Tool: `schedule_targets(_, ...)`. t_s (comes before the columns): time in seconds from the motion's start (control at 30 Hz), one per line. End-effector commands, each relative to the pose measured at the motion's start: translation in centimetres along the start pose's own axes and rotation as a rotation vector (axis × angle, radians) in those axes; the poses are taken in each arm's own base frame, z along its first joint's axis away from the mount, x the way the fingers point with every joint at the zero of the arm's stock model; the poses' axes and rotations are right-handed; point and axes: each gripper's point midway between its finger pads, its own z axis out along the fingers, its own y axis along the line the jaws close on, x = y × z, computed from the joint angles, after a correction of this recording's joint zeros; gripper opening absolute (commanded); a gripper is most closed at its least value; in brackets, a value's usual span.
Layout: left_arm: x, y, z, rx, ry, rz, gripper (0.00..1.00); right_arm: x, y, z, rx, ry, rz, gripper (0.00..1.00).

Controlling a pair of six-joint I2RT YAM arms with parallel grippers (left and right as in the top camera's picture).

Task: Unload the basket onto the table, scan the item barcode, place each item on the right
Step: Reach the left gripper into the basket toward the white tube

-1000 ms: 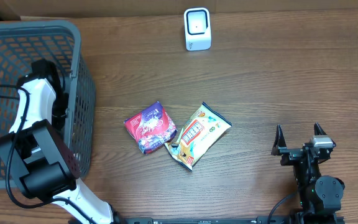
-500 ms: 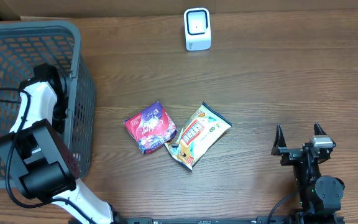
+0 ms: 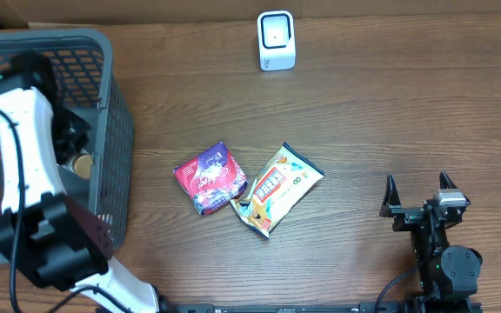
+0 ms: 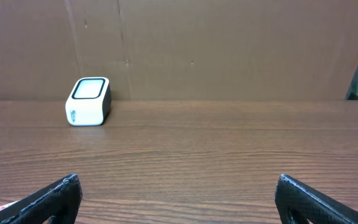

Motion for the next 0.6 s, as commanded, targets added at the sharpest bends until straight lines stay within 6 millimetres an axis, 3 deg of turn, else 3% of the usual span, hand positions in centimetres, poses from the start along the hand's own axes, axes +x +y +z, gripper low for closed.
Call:
schedule_targets(0.0,-1.9,2.0,-8.3,0.09,-0.2,-0.029,0.12,0.2,-0.2,0.0,0.011,-0.003,0.004,1.0)
schedule_targets(0.1,-2.0,3.2,-12.4,0.144,-0.283,-0.033,0.04,0.2,-0.2,0.0,0.011,-0.003,0.004,1.0)
schedule_targets(0.2,-1.5,4.5,-15.5,0.188,-0.353,-0.048,0.04,0.2,-0.2,0.0,0.011,-0.003,0.004,1.0)
schedule_targets(0.23,-1.4,4.8,-16.1,0.198,-0.368,-0.051,0.1,0.2,-0.2,0.0,0.011,-0.003,0.004,1.0)
schedule_targets(0.3,-1.1,5.2,-16.7,0.209,-0.383,-0.058,0.47,0.2,-0.2,0.0,0.011,-0.003,0.004,1.0)
schedule_targets(0.37,-0.9,5.2,-16.3,0.2,-0.368,-0.062,0.65,0.2,-0.2,0.0,0.011,-0.003,0.004,1.0)
schedule_targets(0.43,-0.8,4.9,-14.9,0.179,-0.328,-0.087,0.98,0.2,-0.2,0.0,0.011,-0.003,0.004,1.0)
schedule_targets(0.57,-0.7,3.5,-9.7,0.113,-0.232,-0.105,1.0,0.2,-0.2,0.0,0.01,-0.003,0.004,1.0)
